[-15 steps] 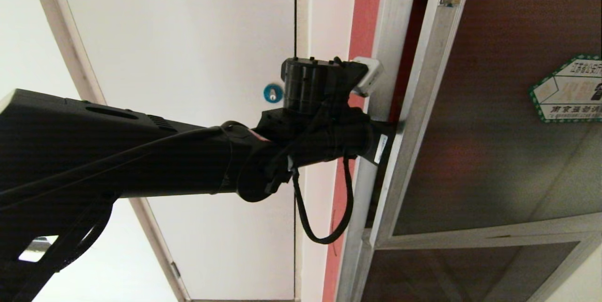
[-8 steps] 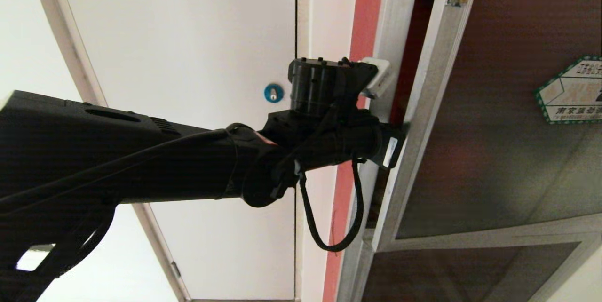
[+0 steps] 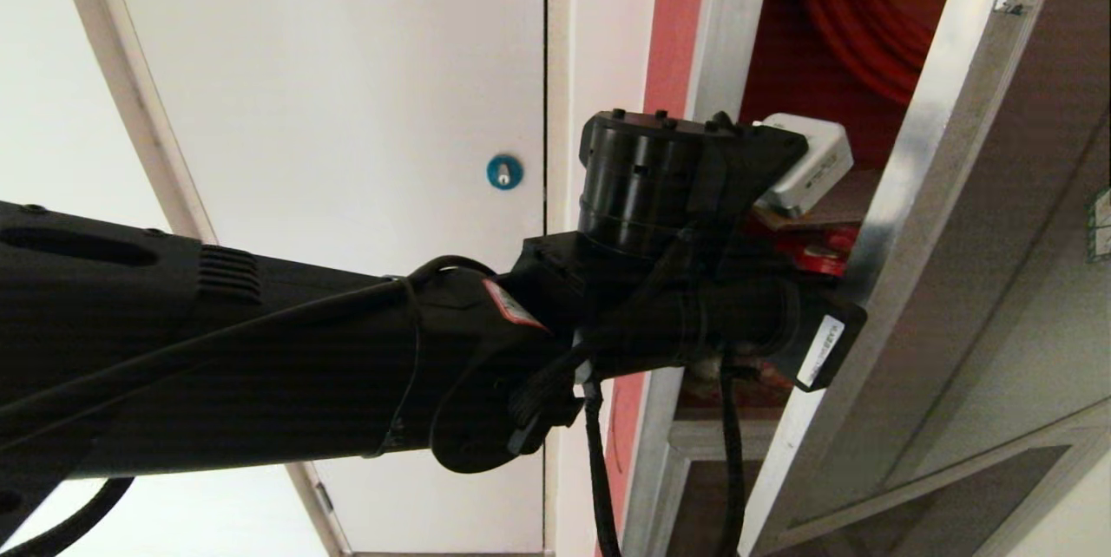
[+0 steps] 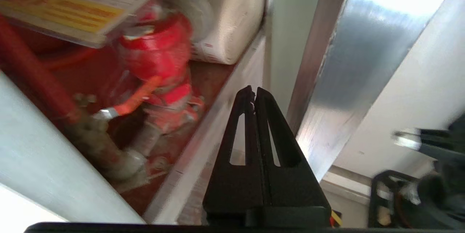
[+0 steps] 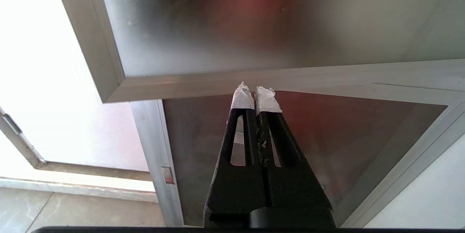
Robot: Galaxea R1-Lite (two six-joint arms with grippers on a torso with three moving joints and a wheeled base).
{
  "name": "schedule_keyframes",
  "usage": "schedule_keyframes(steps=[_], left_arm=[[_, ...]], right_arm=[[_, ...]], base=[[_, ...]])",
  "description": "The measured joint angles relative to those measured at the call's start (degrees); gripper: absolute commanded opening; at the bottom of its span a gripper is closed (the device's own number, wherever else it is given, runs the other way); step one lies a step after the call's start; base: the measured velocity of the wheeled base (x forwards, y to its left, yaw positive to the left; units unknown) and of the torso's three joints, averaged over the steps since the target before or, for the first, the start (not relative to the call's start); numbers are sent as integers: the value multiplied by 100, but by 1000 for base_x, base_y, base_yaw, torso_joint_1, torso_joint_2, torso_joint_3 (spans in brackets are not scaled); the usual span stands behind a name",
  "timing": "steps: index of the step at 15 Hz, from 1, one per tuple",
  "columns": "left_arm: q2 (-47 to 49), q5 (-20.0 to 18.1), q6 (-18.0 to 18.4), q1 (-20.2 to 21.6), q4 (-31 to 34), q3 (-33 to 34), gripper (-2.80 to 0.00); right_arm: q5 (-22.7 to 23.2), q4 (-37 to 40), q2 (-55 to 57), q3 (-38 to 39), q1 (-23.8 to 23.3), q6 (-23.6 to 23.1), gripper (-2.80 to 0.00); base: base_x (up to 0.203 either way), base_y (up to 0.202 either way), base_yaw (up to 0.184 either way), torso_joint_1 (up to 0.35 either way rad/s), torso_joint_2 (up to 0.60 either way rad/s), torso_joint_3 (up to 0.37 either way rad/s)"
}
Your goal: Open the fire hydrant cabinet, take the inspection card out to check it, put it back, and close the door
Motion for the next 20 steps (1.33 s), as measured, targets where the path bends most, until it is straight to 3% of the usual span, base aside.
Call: schedule_keyframes(steps=[8, 20], left_arm=[[-216, -7, -34, -730, -1, 272, -280], [-224, 224, -16, -1341, 1, 361, -280]], right_arm=[[1, 1, 0, 0, 0, 0, -280], [0, 1, 0, 0, 0, 0, -280]], base=[[0, 0, 0, 0, 0, 0], [0, 0, 0, 0, 0, 0]])
